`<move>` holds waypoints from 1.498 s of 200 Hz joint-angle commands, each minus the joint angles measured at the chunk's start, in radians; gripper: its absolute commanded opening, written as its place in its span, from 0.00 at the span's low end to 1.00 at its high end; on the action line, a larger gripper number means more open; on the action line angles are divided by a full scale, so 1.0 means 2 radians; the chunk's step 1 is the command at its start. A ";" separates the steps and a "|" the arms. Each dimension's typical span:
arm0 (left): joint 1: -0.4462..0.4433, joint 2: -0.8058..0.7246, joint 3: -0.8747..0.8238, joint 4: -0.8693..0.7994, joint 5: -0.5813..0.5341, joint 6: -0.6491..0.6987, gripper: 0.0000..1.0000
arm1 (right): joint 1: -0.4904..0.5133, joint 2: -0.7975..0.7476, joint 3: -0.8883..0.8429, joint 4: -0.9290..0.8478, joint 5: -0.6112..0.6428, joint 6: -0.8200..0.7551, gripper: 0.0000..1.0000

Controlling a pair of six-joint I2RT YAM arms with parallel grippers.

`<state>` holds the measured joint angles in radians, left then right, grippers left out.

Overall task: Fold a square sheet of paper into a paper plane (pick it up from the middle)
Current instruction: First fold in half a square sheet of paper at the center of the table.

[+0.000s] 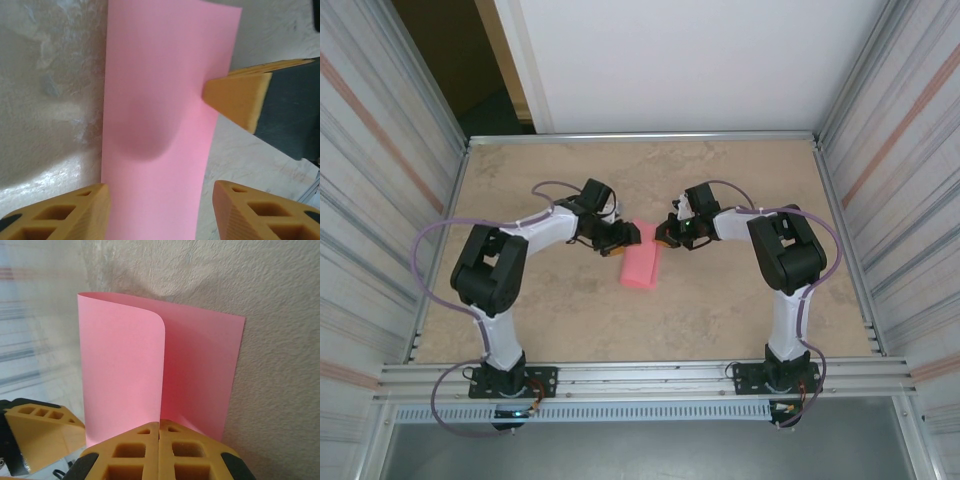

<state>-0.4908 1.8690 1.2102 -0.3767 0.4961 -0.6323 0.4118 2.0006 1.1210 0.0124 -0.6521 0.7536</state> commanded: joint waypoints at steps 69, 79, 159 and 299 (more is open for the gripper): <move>-0.004 0.041 0.039 -0.027 -0.001 0.016 0.50 | -0.002 -0.021 0.000 -0.018 0.006 -0.016 0.05; -0.003 0.042 0.039 -0.031 -0.007 0.017 0.50 | -0.003 -0.021 0.000 -0.018 0.008 -0.016 0.05; -0.008 0.055 0.048 -0.044 -0.015 0.018 0.50 | -0.005 -0.018 0.010 -0.036 0.025 -0.029 0.05; -0.054 0.130 0.069 -0.125 -0.151 -0.065 0.38 | -0.038 -0.125 -0.051 -0.045 0.058 -0.013 0.39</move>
<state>-0.5674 2.0209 1.3689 -0.5468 0.2916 -0.6975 0.3527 1.8332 1.0691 -0.0544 -0.5728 0.7280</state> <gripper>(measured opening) 0.378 0.383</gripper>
